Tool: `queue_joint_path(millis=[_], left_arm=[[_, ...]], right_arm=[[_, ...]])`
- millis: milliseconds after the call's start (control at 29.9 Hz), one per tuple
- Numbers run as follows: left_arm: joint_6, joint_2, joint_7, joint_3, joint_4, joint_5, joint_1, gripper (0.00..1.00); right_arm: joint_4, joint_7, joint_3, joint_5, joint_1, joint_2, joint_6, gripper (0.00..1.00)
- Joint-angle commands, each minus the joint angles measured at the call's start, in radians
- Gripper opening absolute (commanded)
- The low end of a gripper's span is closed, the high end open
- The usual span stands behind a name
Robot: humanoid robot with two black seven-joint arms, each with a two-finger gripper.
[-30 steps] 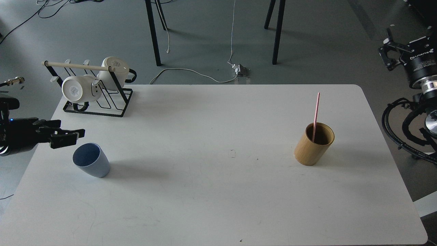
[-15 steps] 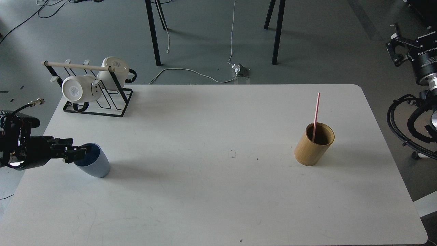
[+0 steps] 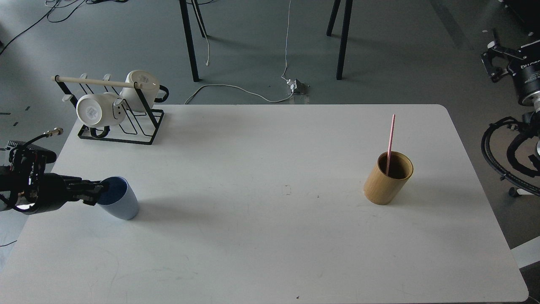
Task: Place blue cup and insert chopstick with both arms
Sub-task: 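Grasp the light blue cup with the left gripper, then carry the blue cup toward the table center and set it down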
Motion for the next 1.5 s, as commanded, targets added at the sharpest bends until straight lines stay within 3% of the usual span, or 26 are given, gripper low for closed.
queue_joint_path(millis=[0,234,301,401,769,969,1471], left_arm=[[-0.015,0.01,-0.001,-0.003,-0.035,-0.001,-0.064,0.0],[-0.246,-0.014,0.016,-0.004,-0.179,0.0,-0.322,0.0],[-0.307,-0.092,0.056,-0.004,-0.195,0.009,-0.378,0.0],[-0.307,-0.27,0.113,-0.001,-0.193,0.069,-0.443,0.0],[-0.307,-0.693,0.124,0.039,-0.097,0.221,-0.48,0.0],[-0.307,-0.752,0.127,0.118,-0.047,0.226,-0.457,0.0],[-0.307,-0.758,0.128,0.12,-0.011,0.237,-0.413,0.06]], right_arm=[[0.0,0.0,0.0,0.0,0.002,-0.003,0.0,1.0],[-0.132,-0.011,-0.02,0.0,0.126,-0.06,0.0,1.0],[-0.175,-0.017,-0.044,0.0,0.169,-0.06,0.0,1.0],[-0.187,-0.02,-0.087,0.0,0.202,-0.057,0.0,1.0],[-0.186,-0.017,-0.078,0.014,0.167,0.0,0.0,1.0],[-0.181,-0.013,-0.077,0.015,0.156,0.026,0.0,1.0],[-0.177,-0.008,-0.077,0.017,0.115,0.037,0.0,1.0]])
